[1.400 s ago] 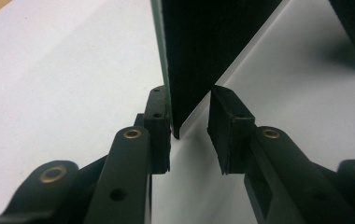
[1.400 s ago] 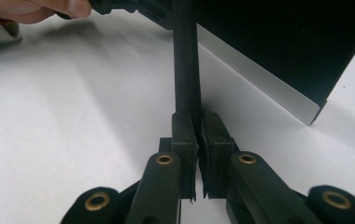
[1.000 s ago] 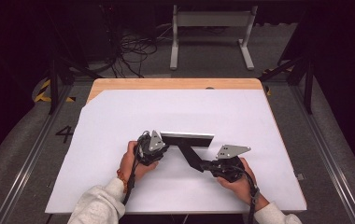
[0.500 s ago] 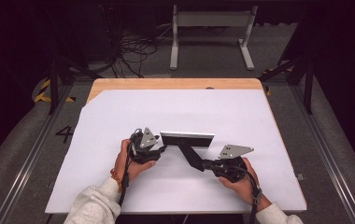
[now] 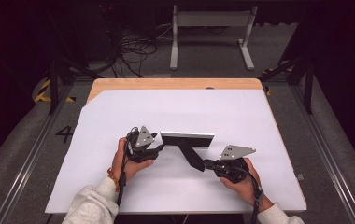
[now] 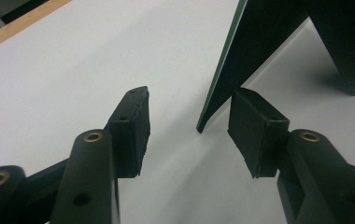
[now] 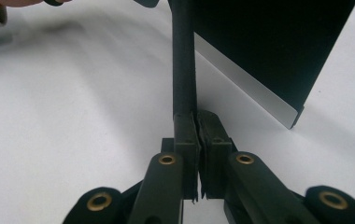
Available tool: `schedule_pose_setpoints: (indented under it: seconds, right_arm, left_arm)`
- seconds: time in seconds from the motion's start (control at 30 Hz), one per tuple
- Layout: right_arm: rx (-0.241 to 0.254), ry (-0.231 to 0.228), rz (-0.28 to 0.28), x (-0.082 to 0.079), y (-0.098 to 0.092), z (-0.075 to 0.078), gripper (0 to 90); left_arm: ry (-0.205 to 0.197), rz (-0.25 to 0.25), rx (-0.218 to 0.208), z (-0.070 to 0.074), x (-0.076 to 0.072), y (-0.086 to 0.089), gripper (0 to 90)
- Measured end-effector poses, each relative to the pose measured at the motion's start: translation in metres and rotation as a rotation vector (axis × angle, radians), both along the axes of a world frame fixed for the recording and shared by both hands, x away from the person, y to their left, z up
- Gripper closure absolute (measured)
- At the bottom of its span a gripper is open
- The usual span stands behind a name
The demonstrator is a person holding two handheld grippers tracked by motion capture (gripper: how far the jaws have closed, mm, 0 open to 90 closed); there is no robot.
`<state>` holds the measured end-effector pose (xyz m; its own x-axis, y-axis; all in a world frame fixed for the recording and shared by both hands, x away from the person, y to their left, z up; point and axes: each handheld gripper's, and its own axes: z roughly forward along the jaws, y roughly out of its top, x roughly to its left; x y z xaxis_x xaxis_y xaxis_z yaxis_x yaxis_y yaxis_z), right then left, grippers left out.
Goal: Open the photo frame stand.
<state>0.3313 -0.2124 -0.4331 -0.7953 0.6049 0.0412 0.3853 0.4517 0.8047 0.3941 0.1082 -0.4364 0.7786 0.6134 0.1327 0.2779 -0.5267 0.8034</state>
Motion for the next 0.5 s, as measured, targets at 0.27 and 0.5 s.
schedule_pose_setpoints:
  seconds: [0.27,0.5]
  right_arm:
    - [0.07,0.022,-0.002,0.001,-0.01,0.007,87.4]
    - [-0.016,-0.081,-0.041,-0.001,-0.016,0.016,87.0]
  left_arm:
    - [0.004,-0.022,-0.024,0.003,0.001,0.003,48.1]
    - [0.003,-0.045,-0.043,0.004,0.002,0.002,45.3]
